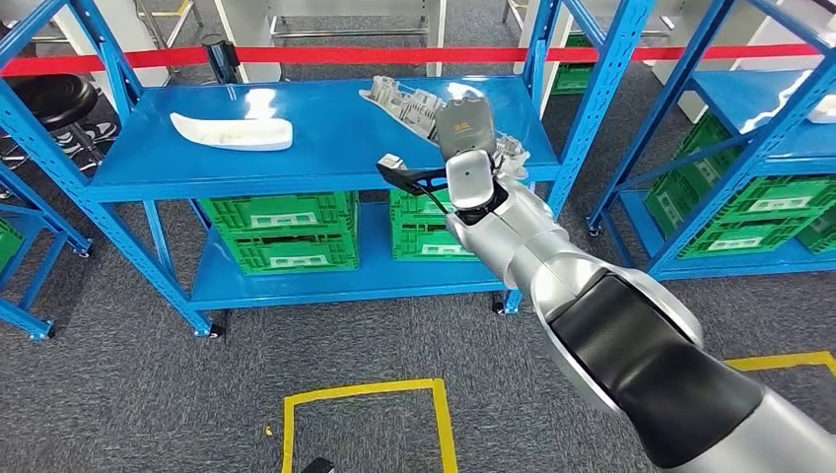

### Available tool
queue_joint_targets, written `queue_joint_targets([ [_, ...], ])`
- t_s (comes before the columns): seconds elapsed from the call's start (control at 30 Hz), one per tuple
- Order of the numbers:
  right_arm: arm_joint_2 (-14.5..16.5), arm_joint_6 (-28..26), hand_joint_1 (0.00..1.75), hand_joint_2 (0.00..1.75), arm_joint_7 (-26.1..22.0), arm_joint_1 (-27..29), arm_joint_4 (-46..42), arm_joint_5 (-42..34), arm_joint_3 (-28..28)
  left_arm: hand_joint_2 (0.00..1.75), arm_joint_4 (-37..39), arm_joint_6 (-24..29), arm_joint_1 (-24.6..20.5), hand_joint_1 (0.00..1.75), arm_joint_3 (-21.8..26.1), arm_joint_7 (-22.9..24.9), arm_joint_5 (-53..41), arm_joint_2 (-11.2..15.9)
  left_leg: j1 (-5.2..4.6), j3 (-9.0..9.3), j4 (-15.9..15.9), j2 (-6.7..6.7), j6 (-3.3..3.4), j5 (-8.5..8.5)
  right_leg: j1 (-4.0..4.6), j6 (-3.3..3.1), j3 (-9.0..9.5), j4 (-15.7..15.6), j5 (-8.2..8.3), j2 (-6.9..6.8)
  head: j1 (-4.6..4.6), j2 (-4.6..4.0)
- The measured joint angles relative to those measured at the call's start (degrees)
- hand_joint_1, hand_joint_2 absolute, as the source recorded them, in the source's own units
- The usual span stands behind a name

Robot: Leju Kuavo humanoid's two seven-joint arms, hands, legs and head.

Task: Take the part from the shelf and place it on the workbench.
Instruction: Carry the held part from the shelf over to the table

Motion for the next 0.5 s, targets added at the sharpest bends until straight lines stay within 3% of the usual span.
queue_joint_targets([
  [0.03, -0.1, -0.2, 1.75, 1.75, 0.0, 0.0, 0.0, 0.0, 0.0, 1.75, 0.0, 0.0, 0.0, 0.0, -0.1, -0.1, -0.1, 0.0, -0.13, -0.98, 0.1, 0.0, 0.05, 0.69, 0.13, -0.1, 0.03, 2.5, -0.18, 0.01, 0.0, 0.0],
  [0.07, -0.1, -0.4, 1.75, 1.75, 0.0, 0.1, 0.0, 0.0, 0.0, 1.75, 0.0, 0.0, 0.0, 0.0, -0.2, -0.1, -0.1, 0.0, -0.25, -1.94, 0.3, 0.01, 0.06, 1.34, 0.28, -0.3, 0.95, 3.2, 0.87, 0.02, 0.0, 0.0],
  [0.1, -0.1, -0.5, 1.75, 1.75, 0.0, 0.1, 0.0, 0.0, 0.0, 1.75, 0.0, 0.0, 0.0, 0.0, -0.3, -0.1, -0.2, 0.0, -0.34, -2.85, 0.4, 0.01, 0.03, 1.97, 0.49, -0.63, 2.99, 1.7, 2.35, 0.02, 0.0, 0.01],
  [0.13, -0.2, -0.5, 1.75, 1.75, 0.0, 0.1, 0.0, 0.0, 0.0, 1.75, 0.0, 0.0, 0.0, 0.0, -0.3, -0.2, -0.2, 0.0, -0.39, -3.62, 0.6, 0.01, -0.05, 2.55, 0.76, -1.09, 6.04, -1.6, 3.13, 0.04, 0.0, 0.0],
  [0.2, -0.1, -0.6, 1.75, 1.75, 0.1, 0.1, 0.0, 0.0, 0.0, 1.75, 0.0, 0.0, 0.0, 0.0, -0.3, -0.2, -0.2, -0.1, -0.57, -4.61, 0.8, 0.02, -0.48, 3.62, 1.36, -1.96, 12.21, -9.8, 2.04, 0.05, -0.03, 0.0],
  [0.23, -0.1, -0.6, 1.75, 1.75, 0.1, 0.0, -0.1, 0.0, 0.0, 1.75, 0.0, 0.0, 0.0, 0.0, -0.4, -0.2, -0.2, -0.1, -0.57, -4.82, 0.8, 0.04, -0.79, 4.16, 1.6, -2.22, 13.92, -12.5, 1.15, 0.07, 0.03, 0.0],
  [0.27, -0.1, -0.7, 1.75, 1.75, 0.1, 0.0, -0.1, 0.0, 0.0, 1.75, 0.0, 0.0, -0.1, 0.0, -0.4, -0.2, -0.2, -0.1, -0.6, -4.97, 0.6, 0.05, -1.13, 4.75, 1.75, -2.37, 14.42, -13.8, 0.88, 0.07, 0.09, -0.01],
  [0.33, -0.1, -0.8, 1.75, 1.75, 0.1, -0.1, -0.1, 0.0, 0.0, 1.75, 0.0, 0.0, 0.0, 0.0, -0.4, -0.3, -0.2, -0.1, -0.58, -5.5, 0.5, 0.04, -1.8, 5.16, 1.5, -2.77, 13.66, -14.1, 2.09, -0.09, 0.22, -0.01],
  [0.37, -0.1, -0.9, 1.75, 1.75, 0.1, -0.1, -0.1, 0.0, 0.0, 1.75, 0.0, 0.0, 0.0, 0.0, -0.5, -0.3, -0.2, -0.1, -0.54, -6.04, 1.4, 0.02, -2.16, 3.86, 1.29, -3.12, 13.07, -14.3, 2.86, -0.22, 0.12, -0.01],
  [0.4, -0.1, -0.9, 1.75, 1.75, 0.1, -0.1, -0.1, 0.0, 0.0, 1.75, 0.0, 0.0, 0.0, 0.0, -0.5, -0.3, -0.3, 0.0, -0.43, -6.73, 3.3, 0.02, -2.54, 1.45, 1.07, -3.41, 12.36, -14.4, 3.66, -0.35, 0.01, -0.01],
  [0.47, -0.1, -1.1, 1.75, 1.75, 0.3, -0.2, -0.1, 0.0, 0.0, 1.75, 0.0, 0.0, 0.0, 0.0, -0.7, -0.4, -0.3, 0.0, 0.03, -8.15, 10.1, 0.05, -3.23, -4.55, 0.99, -3.72, 10.56, -14.3, 5.17, -0.43, -0.17, -0.01],
  [0.5, -0.1, -1.1, 1.75, 1.75, 0.3, -0.2, -0.1, 0.0, 0.0, 1.75, 0.0, 0.0, 0.0, 0.0, -0.7, -0.5, -0.3, 0.0, 0.24, -8.52, 13.6, 0.07, -3.51, -6.12, 0.99, -3.68, 9.58, -14.2, 5.93, -0.44, -0.19, 0.0],
])
